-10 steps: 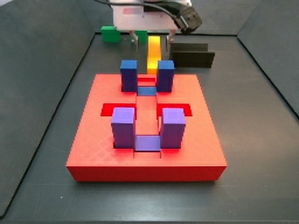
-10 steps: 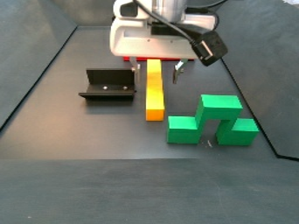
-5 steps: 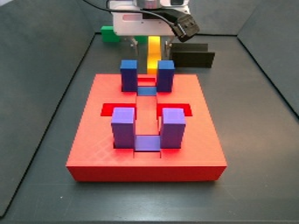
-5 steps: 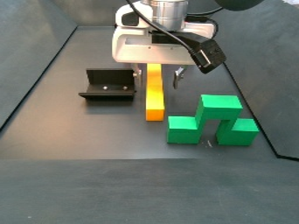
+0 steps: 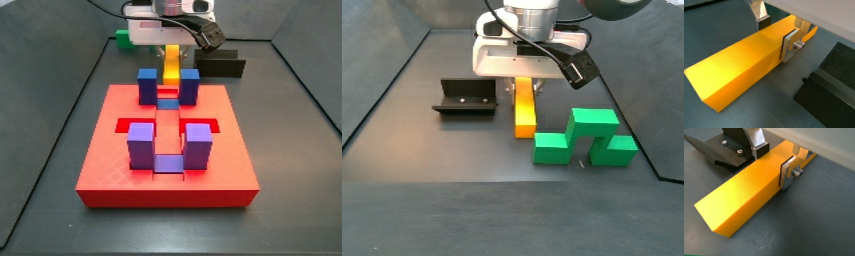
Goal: Pick up the yellow object. Move up. Move to above the board. Insert the yellow object.
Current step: Pick up the yellow object.
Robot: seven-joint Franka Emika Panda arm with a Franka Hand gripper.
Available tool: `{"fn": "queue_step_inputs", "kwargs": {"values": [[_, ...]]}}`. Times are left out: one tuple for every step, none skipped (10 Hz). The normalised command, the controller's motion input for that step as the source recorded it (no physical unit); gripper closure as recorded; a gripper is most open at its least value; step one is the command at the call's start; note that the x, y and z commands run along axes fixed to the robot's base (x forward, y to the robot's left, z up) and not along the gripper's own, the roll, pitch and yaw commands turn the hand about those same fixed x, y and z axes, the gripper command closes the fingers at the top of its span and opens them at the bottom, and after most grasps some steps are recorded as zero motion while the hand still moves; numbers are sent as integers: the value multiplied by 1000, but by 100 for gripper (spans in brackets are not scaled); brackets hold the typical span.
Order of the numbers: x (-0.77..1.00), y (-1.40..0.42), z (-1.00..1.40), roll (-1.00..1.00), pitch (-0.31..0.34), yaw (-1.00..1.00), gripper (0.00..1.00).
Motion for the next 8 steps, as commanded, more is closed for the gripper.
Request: {"fn": "queue_step_inputs", "kwargs": {"values": [[0,0,0,0,0,0,100],[0,0,0,0,0,0,100],[0,0,0,0,0,0,100],[0,0,0,0,0,0,100],[0,0,0,0,0,0,100],[0,0,0,0,0,0,100],[0,0,0,0,0,0,100],[0,0,0,0,0,0,100]]}}
